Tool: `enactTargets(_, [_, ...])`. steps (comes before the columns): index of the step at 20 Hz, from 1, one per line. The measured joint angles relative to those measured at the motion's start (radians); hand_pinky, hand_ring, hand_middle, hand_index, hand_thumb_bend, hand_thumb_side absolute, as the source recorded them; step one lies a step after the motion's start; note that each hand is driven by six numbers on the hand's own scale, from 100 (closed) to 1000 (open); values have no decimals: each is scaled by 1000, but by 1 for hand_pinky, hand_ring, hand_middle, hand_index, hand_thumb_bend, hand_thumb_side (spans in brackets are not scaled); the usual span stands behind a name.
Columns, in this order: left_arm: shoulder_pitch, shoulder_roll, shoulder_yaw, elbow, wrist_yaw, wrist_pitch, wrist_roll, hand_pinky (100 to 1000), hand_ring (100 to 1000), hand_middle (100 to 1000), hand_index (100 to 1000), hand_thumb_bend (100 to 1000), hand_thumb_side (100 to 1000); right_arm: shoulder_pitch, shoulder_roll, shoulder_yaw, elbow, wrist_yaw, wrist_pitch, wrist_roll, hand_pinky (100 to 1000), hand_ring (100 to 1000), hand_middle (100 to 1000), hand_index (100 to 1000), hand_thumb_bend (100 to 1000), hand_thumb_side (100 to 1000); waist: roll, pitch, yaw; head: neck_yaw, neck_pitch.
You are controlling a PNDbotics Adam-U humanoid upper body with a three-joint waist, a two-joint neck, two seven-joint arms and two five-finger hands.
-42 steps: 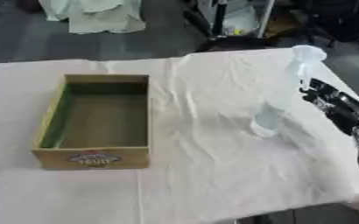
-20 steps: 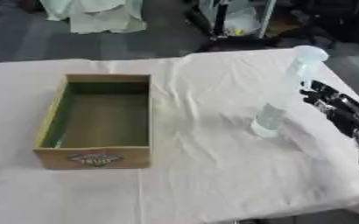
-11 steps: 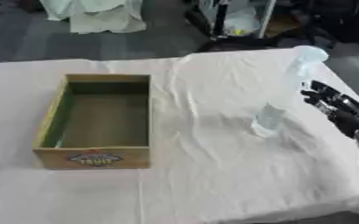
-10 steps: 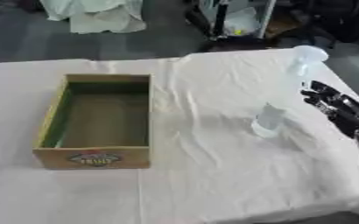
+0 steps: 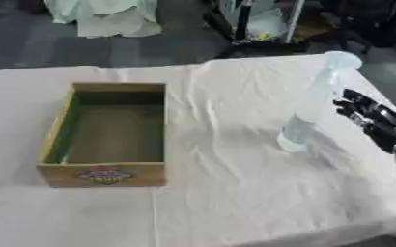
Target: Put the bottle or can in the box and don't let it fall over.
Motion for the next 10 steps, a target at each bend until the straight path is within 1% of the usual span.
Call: enactTargets(10, [0,0,0,0,0,0,0,1000,1000,1000,772,100,807,4,9,1,-13,36,15,-43,1000,1000,1000,1000,100,470,0,0,1,0,0])
